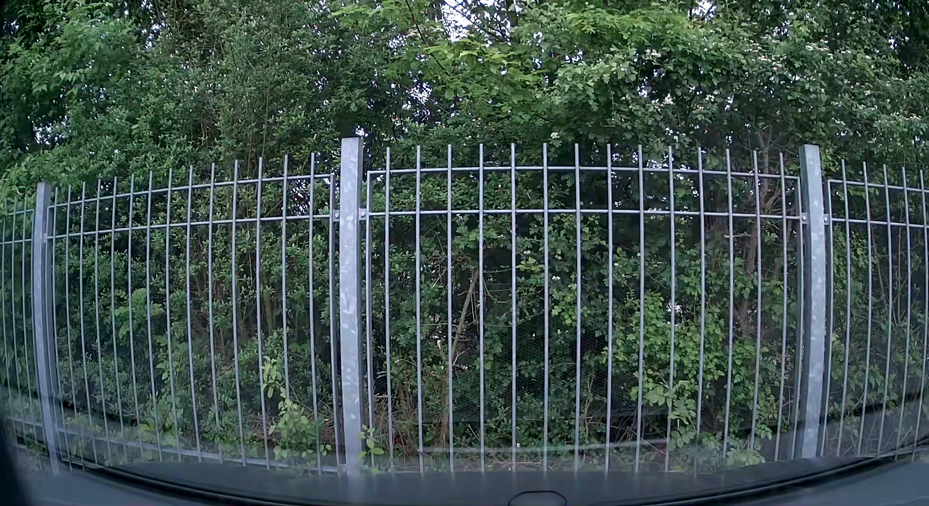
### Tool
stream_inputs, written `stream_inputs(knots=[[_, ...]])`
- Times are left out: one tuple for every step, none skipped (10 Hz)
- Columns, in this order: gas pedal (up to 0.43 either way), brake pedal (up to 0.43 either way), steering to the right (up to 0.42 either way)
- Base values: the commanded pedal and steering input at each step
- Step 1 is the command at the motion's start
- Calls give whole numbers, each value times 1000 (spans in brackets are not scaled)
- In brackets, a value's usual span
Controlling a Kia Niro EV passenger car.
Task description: Follow the waypoints while adhering to traffic rules and regulations
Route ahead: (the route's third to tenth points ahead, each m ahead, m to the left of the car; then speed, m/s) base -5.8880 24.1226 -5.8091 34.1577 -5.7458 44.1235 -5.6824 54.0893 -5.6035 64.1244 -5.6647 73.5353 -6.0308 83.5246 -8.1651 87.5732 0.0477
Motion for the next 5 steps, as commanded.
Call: stream_inputs(knots=[[0,238,343],[0,244,338],[0,238,336],[0,244,336],[0,238,336]])
